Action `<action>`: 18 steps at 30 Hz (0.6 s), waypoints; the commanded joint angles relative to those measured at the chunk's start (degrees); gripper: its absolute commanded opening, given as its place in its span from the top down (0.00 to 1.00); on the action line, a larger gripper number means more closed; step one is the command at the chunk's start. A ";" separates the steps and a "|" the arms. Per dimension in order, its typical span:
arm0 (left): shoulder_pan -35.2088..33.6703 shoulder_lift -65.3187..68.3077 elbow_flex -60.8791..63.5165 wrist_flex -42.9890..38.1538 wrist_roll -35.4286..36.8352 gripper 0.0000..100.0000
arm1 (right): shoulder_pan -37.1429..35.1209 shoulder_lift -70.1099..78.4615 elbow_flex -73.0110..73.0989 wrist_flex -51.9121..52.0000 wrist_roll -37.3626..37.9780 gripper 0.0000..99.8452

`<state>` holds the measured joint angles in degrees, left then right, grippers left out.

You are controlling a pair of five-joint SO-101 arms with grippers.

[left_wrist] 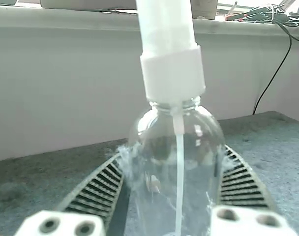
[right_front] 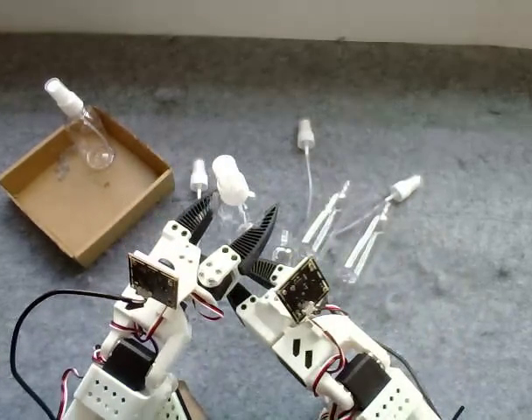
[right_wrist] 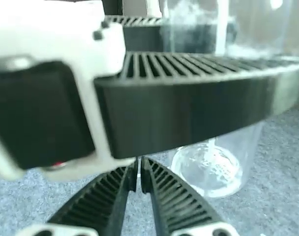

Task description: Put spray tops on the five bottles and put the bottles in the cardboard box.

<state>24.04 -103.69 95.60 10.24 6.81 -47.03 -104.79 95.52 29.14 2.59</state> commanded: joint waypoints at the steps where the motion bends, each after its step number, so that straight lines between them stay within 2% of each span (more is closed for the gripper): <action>1: 1.19 -1.10 -1.54 -1.32 0.62 0.87 | 4.62 -0.66 1.98 -2.07 -0.62 1.00; 7: 1.19 -1.10 -0.22 -1.32 0.62 0.87 | 9.01 -0.66 6.29 -10.07 -0.62 1.00; 18: 0.75 -1.10 -0.04 -1.32 0.53 0.87 | 12.18 -0.66 7.08 -10.07 -0.62 1.00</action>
<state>24.04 -104.48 95.60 9.10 6.73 -37.36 -104.70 95.60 21.41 2.68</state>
